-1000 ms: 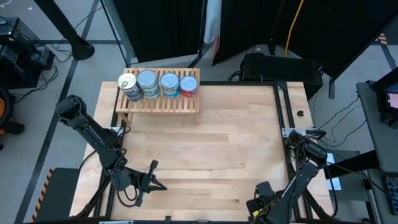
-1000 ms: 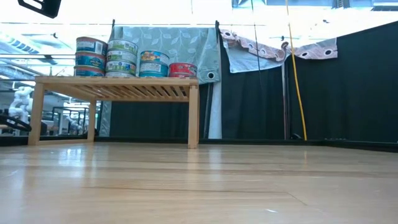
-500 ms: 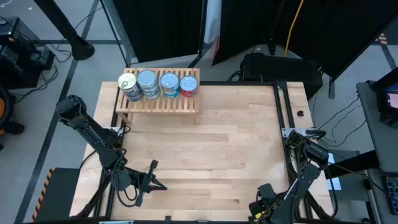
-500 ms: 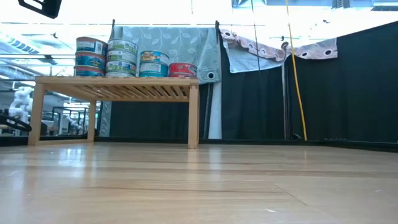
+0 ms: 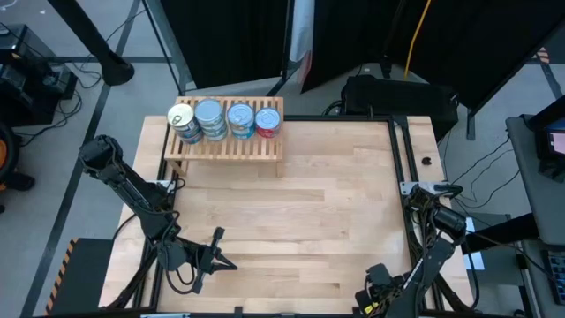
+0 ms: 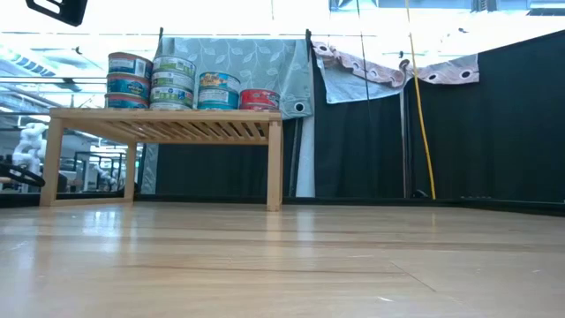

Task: Stack canned seafood by type on shelf
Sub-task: Stack the red can on top of the other red can

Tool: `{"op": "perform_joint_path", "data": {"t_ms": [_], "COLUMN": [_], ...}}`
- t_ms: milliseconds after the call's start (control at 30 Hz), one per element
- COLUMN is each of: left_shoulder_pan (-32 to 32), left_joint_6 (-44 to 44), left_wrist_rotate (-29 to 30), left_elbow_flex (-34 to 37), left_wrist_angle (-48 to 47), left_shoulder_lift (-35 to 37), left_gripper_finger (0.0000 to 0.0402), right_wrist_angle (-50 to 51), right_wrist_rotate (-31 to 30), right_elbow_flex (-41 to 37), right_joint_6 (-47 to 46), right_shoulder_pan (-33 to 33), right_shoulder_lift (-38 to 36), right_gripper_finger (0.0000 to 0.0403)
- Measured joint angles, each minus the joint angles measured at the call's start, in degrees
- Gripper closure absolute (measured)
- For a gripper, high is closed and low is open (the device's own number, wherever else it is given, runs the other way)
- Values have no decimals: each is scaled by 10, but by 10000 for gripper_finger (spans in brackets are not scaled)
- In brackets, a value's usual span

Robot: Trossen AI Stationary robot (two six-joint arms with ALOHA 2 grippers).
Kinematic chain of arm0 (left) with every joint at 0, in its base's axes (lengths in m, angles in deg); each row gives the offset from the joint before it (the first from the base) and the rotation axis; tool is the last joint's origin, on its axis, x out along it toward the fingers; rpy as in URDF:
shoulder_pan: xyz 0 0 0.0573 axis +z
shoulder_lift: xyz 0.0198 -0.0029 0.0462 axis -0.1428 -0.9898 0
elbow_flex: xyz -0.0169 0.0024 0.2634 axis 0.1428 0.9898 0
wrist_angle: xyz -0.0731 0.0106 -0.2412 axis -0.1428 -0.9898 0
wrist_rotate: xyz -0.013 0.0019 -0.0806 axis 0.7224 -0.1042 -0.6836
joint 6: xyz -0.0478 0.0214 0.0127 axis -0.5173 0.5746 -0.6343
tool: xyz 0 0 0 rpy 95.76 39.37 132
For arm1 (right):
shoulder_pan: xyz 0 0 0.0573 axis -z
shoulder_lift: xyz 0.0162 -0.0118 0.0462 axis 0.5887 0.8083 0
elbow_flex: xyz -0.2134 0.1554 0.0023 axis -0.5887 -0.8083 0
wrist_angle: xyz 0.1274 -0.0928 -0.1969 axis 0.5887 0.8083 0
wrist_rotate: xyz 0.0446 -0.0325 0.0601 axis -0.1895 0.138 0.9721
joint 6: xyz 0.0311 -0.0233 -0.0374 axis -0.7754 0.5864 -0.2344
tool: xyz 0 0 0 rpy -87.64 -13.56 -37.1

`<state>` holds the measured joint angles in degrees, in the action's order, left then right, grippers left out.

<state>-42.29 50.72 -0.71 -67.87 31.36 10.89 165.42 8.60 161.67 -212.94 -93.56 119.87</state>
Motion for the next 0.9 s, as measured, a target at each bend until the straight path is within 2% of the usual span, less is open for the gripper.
{"op": "perform_joint_path", "data": {"t_ms": [233,500,800,900], "left_shoulder_pan": [0,0,0,0], "left_joint_6": [0,0,1,1], "left_wrist_rotate": [0,0,0,0], "left_elbow_flex": [0,0,0,0], "left_wrist_angle": [0,0,0,0], "left_shoulder_lift": [0,0,0,0], "left_gripper_finger": [391,391,391,391], "right_wrist_angle": [-17,-39,-53,-59], "right_wrist_rotate": [-6,-34,-98,-108], "right_elbow_flex": [1,1,-1,-2], "right_joint_6": [9,12,35,50], "right_shoulder_pan": [0,2,12,17], "right_shoulder_lift": [2,1,7,8], "right_gripper_finger": [266,269,212,205]}}
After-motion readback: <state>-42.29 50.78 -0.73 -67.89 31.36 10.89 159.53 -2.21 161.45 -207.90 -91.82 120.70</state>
